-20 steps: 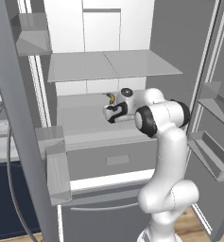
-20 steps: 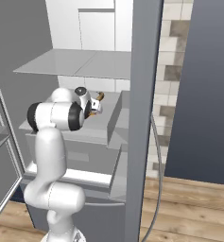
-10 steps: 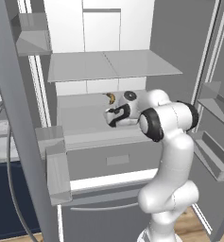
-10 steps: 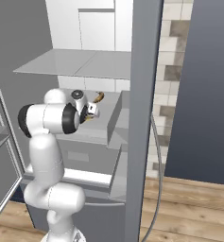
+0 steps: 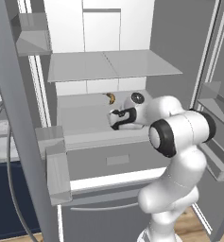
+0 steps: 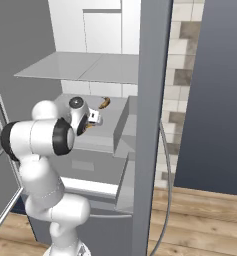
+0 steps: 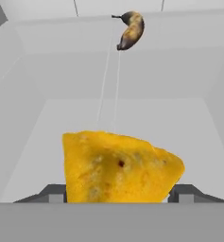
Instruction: Pick the cheese from the fridge and the cheese grater from the cabinet and place them next to the salad bowl.
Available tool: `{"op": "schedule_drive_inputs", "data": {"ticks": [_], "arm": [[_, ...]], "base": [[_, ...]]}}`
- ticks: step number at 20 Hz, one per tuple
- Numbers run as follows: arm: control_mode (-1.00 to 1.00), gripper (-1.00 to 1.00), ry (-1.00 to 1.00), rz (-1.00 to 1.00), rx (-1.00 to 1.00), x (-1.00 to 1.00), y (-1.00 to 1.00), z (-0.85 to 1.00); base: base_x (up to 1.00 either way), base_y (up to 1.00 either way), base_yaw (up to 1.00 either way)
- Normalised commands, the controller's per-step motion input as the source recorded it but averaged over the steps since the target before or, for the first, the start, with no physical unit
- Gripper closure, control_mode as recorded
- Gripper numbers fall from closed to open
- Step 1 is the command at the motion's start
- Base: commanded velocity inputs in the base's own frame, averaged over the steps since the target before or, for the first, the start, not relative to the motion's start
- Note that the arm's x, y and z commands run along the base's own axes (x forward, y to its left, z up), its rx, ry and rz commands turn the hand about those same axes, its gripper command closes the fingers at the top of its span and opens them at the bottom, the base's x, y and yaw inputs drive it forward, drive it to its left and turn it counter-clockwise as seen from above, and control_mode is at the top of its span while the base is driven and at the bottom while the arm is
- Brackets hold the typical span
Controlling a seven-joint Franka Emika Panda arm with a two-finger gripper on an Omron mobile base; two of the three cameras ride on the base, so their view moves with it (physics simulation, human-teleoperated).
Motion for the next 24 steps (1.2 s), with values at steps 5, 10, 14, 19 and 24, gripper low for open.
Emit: {"op": "schedule_drive_inputs", "data": {"ticks": [5, 10, 14, 19, 24], "arm": [[-1.00, 1.00, 0.00, 0.06, 0.00, -0.50, -0.11, 0.56], [-1.00, 1.00, 0.00, 0.05, 0.00, -0.53, -0.09, 0.51], [-1.00, 1.00, 0.01, 0.00, 0.00, -0.54, -0.06, 0.48], [-1.00, 1.00, 0.00, 0.00, 0.00, -0.62, 0.00, 0.36], [-1.00, 1.00, 0.00, 0.00, 0.00, -0.58, 0.00, 0.38]], "base": [[0.00, 0.00, 0.00], [0.00, 0.00, 0.00], [0.00, 0.00, 0.00], [0.00, 0.00, 0.00], [0.00, 0.00, 0.00]]}}
